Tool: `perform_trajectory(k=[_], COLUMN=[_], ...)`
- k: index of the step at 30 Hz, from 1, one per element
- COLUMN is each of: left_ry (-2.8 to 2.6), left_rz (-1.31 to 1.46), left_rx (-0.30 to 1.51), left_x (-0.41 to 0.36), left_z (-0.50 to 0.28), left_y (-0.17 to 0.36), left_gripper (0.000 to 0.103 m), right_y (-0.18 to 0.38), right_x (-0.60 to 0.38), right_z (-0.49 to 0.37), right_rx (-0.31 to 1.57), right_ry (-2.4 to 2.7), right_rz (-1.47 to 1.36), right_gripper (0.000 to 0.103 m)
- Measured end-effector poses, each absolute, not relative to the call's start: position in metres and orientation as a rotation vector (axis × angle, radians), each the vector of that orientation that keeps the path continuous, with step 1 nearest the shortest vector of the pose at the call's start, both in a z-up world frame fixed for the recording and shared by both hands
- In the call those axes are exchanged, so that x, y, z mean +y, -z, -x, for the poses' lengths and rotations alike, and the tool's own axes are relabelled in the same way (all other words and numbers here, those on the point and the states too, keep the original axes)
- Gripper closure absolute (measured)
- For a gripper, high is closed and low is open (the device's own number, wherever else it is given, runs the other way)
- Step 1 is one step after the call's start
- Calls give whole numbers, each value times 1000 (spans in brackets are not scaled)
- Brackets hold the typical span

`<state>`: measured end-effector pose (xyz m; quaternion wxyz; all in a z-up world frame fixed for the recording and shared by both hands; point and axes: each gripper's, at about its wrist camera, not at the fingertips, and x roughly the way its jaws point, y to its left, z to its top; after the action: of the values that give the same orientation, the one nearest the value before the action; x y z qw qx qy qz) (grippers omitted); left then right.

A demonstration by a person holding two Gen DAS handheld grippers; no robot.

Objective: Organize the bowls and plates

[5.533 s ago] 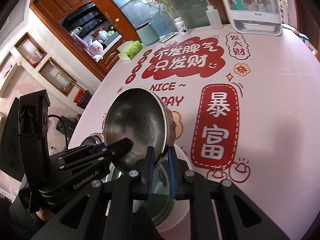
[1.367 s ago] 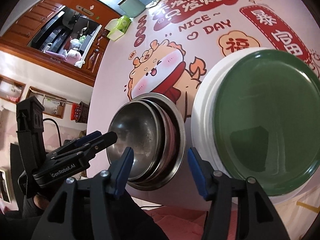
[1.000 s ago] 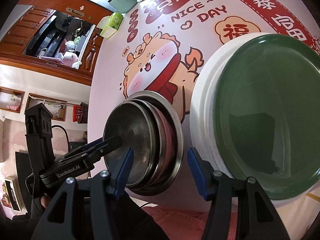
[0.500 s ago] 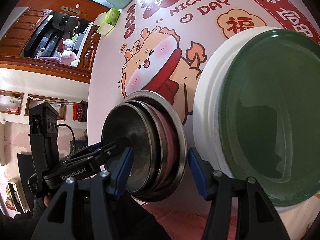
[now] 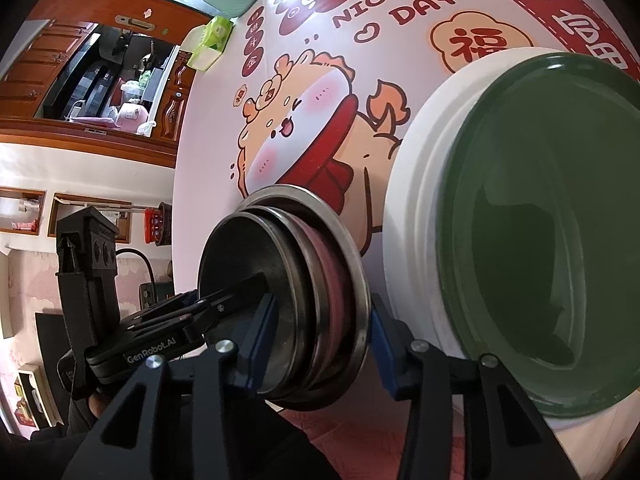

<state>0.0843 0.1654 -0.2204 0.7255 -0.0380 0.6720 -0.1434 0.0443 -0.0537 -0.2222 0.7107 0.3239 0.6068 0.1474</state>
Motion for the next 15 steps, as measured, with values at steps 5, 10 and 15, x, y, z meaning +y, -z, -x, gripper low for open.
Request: perform_trajectory(k=[5, 10, 15], left_ry=[327, 330, 330], left_rz=[81, 78, 74], left_rx=[1485, 1484, 1482], left_x=[163, 161, 161], left_z=[-86, -85, -85], left_y=[221, 221, 221], left_gripper=[56, 57, 58], right_y=[224, 225, 225], right_x=[-58, -60, -60], right_z=[-43, -42, -42], right_rx=[1348, 1347, 1347], right_ry=[-318, -317, -318], right_rz=[-730, -747, -747], right_gripper=[67, 69, 69])
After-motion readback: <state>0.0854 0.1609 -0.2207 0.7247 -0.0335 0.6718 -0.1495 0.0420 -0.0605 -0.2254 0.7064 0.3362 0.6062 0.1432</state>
